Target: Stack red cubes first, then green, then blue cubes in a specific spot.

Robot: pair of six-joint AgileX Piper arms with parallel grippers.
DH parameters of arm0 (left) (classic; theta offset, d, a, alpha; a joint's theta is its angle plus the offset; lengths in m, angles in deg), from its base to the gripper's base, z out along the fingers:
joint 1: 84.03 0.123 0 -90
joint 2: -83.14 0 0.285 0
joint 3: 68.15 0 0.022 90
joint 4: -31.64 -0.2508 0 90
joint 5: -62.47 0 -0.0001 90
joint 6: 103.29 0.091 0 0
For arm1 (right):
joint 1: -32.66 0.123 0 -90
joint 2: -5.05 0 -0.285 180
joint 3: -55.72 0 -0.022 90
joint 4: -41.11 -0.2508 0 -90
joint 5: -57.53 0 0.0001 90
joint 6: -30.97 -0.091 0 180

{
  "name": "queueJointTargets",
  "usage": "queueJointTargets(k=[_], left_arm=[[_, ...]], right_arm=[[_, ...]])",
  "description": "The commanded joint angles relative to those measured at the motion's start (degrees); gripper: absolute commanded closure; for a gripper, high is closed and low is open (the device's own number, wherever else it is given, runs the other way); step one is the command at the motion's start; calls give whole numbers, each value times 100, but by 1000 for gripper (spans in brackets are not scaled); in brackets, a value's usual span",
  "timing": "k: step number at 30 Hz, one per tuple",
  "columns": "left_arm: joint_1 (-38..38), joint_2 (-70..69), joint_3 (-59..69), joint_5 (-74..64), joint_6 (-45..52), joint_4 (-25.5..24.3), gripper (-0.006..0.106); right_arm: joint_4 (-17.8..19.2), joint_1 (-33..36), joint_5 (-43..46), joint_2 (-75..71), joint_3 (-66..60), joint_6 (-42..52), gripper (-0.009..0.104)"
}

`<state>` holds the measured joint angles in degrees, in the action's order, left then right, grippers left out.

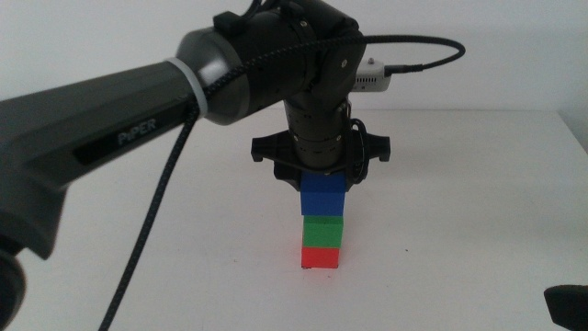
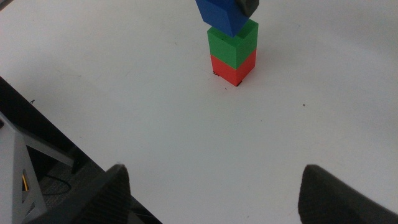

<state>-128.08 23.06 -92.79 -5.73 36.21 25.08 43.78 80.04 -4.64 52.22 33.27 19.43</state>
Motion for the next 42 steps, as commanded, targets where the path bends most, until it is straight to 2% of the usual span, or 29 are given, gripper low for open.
queueJointTargets(k=[1, 16, 17, 22, 23, 24, 29, 36, 42], left_arm=[[33, 53, 1, 92, -62, -1, 102], [56, 117, 1, 27, -62, 117, 102], [56, 117, 1, 15, -62, 150, 96], [56, 117, 1, 15, -44, 162, 86], [56, 117, 1, 15, 0, 162, 72], [56, 124, 1, -9, 14, 152, 34], [56, 124, 1, -18, 281, 152, 7], [136, -427, -19, -176, 657, 152, 7], [498, -2024, -60, -176, 1499, -6, 7]], right_arm=[[11, 2, 48, -29, -18, 64, 2], [11, 2, 48, -29, -18, 64, 2], [11, 2, 48, -29, -18, 64, 2], [11, 2, 48, -29, -18, 64, 2], [11, 2, 48, -29, -18, 64, 2], [11, 2, 48, -29, -18, 64, 2], [11, 2, 48, -29, -18, 64, 2], [11, 2, 56, -29, -18, -59, 2], [11, 2, 56, -29, -18, -59, 2]])
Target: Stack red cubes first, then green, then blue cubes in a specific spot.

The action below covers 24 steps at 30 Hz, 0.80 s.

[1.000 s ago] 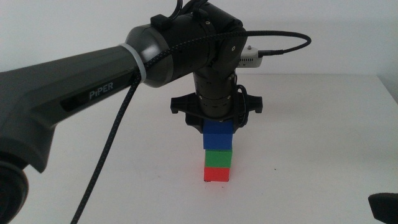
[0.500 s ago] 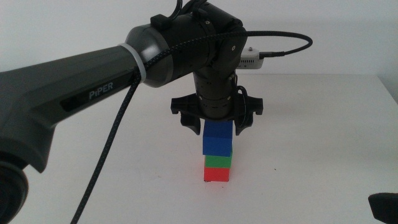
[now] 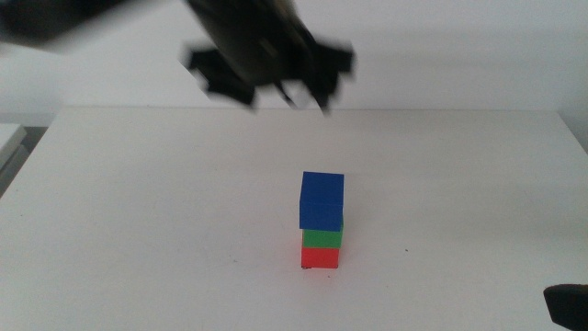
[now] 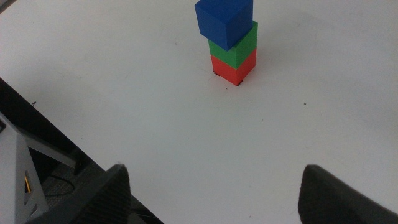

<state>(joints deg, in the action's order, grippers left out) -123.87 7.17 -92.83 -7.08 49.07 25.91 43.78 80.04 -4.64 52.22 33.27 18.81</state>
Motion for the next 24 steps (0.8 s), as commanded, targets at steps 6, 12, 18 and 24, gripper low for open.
queueJointTargets(k=[6, 12, 18, 24], left_arm=[[451, -1896, -56, -41, 1954, -1045, 7], [1529, -3325, 459, -41, 2847, -815, 7], [3173, -4855, 1857, 302, 3415, 84, 7], [3486, -5408, 2325, 684, 3327, 644, 7]], right_arm=[[11, 2, 56, -29, -18, 3, 2], [11, 2, 56, -29, -18, 3, 2], [10, 2, 56, -43, -18, 0, 2], [16, 2, 56, -30, -18, 0, 2]])
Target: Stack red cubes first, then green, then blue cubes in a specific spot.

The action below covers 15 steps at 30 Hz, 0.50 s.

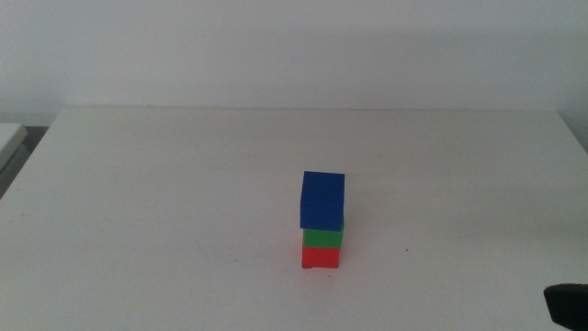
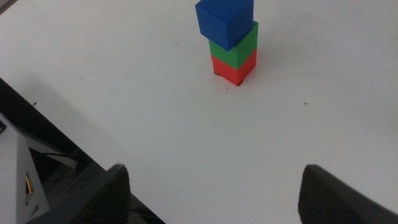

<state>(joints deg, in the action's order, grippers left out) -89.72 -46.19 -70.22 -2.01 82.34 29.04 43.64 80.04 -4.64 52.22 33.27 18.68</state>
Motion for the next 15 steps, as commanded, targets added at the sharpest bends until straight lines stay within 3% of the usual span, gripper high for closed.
queueJointTargets(k=[1, 6, 15], left_arm=[[101, -108, 64, 190, -1, 463, 7], [118, -208, 64, 313, 50, 1004, 7], [118, -219, 64, 313, 50, 597, 7]], right_arm=[[3, 2, 56, -30, -18, 13, 2], [3, 2, 56, -30, -18, 13, 2], [3, 2, 56, -30, -18, 13, 2]])
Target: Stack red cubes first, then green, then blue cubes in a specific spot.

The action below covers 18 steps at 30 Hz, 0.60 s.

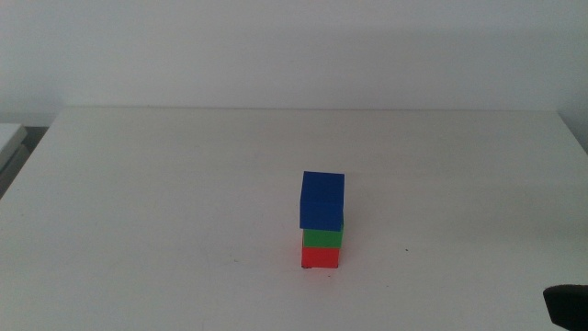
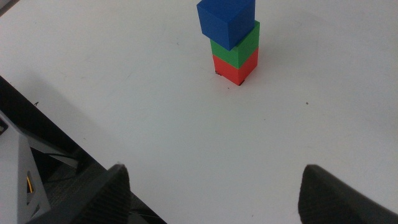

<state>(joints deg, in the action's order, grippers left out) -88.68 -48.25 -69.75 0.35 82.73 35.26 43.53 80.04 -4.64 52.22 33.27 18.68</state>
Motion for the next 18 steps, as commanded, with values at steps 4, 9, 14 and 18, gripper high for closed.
queueJointTargets(k=[4, 9, 14, 18], left_arm=[[13, -13, 46, -151, 12, 37, 7], [13, -118, 199, 36, 12, 49, 7], [13, -780, 1294, 1164, 12, -15, 7], [13, -1706, 2675, 1880, 12, 29, 7]], right_arm=[[14, 2, 56, -30, -18, 13, 2], [93, 2, 144, -58, -113, 13, 2], [188, -50, 1807, -279, -1024, 13, 2], [-4, -329, 3687, -827, -2279, 13, 2]])
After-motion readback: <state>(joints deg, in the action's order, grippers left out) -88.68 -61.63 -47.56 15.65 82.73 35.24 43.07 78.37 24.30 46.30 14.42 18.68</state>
